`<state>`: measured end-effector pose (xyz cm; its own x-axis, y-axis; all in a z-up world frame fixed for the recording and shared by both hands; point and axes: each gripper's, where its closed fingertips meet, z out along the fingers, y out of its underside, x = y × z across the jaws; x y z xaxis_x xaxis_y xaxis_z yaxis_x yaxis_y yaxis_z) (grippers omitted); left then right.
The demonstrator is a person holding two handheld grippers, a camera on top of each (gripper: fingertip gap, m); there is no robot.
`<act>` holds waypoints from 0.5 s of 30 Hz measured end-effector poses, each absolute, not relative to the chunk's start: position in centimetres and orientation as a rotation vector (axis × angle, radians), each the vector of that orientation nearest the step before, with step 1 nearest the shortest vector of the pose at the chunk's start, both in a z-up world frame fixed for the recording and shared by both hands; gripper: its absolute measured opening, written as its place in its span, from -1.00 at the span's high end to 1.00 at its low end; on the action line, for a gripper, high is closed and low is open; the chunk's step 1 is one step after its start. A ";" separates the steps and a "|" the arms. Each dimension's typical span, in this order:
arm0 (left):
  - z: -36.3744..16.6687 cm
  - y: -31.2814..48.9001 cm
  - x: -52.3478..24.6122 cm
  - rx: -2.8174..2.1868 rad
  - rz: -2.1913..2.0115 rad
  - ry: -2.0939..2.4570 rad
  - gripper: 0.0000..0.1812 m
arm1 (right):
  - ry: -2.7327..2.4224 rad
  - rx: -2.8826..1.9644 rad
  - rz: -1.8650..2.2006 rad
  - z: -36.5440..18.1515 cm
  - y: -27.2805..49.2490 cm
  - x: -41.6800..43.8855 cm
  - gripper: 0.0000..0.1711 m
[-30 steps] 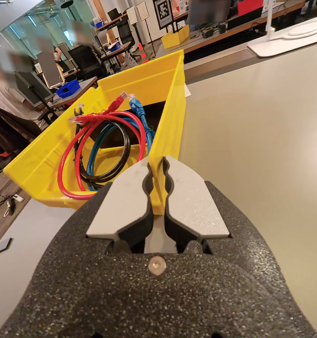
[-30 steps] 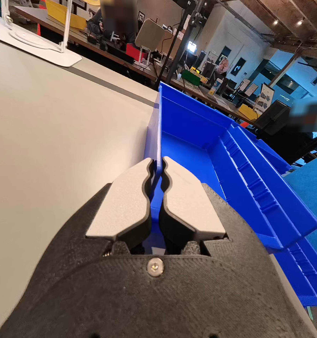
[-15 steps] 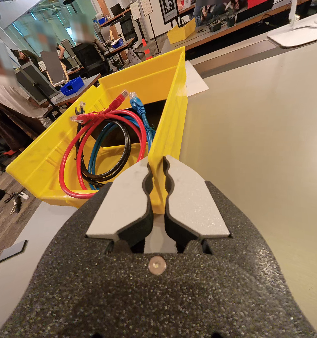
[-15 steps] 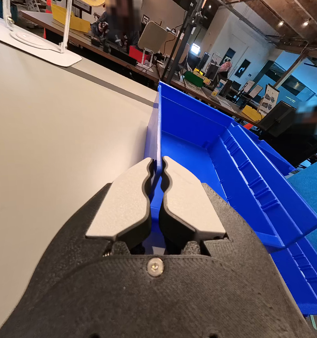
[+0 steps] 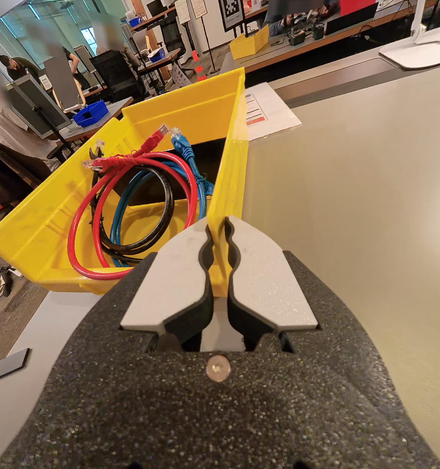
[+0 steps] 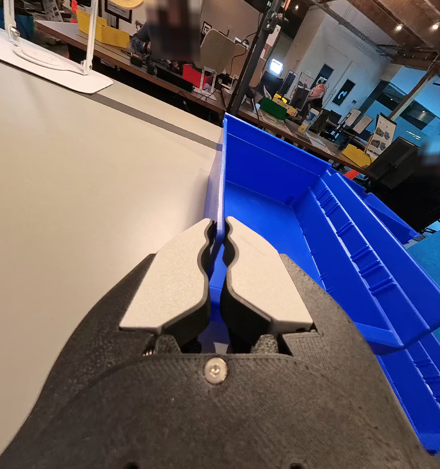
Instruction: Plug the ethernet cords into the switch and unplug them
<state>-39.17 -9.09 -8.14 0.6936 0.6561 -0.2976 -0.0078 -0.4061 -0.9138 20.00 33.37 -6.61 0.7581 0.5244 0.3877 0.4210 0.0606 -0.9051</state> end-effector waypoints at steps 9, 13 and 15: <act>-9.3 -9.2 -39.5 -1.943 0.834 -0.499 0.90 | -0.787 -1.574 0.134 -6.7 34.3 20.5 0.94; -9.5 -9.3 -39.6 -1.953 0.810 -0.512 0.91 | -0.789 -1.574 0.136 -6.7 34.3 20.5 0.94; -9.5 -9.3 -39.5 -1.950 0.775 -0.520 0.92 | -0.789 -1.575 0.137 -6.7 34.4 20.6 0.94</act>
